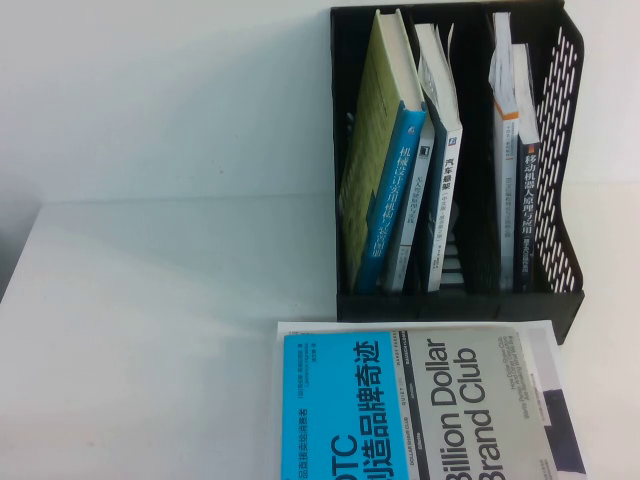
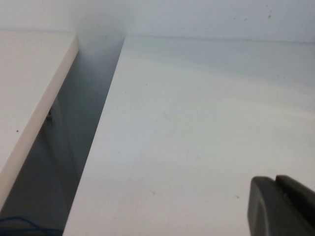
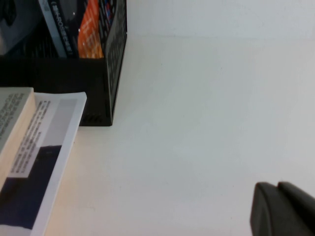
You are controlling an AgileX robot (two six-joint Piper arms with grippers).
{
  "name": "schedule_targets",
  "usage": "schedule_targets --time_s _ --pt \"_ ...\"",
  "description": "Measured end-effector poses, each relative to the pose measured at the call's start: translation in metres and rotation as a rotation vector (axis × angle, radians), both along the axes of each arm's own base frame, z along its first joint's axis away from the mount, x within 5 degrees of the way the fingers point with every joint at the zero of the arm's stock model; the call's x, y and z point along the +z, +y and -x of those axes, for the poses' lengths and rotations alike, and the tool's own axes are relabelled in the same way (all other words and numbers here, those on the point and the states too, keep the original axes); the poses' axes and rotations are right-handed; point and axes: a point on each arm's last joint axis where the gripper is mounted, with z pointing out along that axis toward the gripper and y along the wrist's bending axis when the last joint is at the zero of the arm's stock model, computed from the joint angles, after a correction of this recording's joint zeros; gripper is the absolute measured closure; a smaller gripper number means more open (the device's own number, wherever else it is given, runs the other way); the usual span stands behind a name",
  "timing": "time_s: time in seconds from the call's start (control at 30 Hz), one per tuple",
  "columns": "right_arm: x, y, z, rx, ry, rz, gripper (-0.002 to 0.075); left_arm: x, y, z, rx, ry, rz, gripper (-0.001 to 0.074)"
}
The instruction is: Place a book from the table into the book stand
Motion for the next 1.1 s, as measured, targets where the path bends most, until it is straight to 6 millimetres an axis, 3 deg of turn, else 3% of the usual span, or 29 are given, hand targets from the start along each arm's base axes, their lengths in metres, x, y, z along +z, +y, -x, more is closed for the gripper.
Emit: schedule_targets --time_s 1.1 --pt "0.0000 0.0000 0.0000 0.000 0.000 0.000 0.0729 0.0000 -0.0010 0.0000 -0.019 0.000 0.000 0.0738"
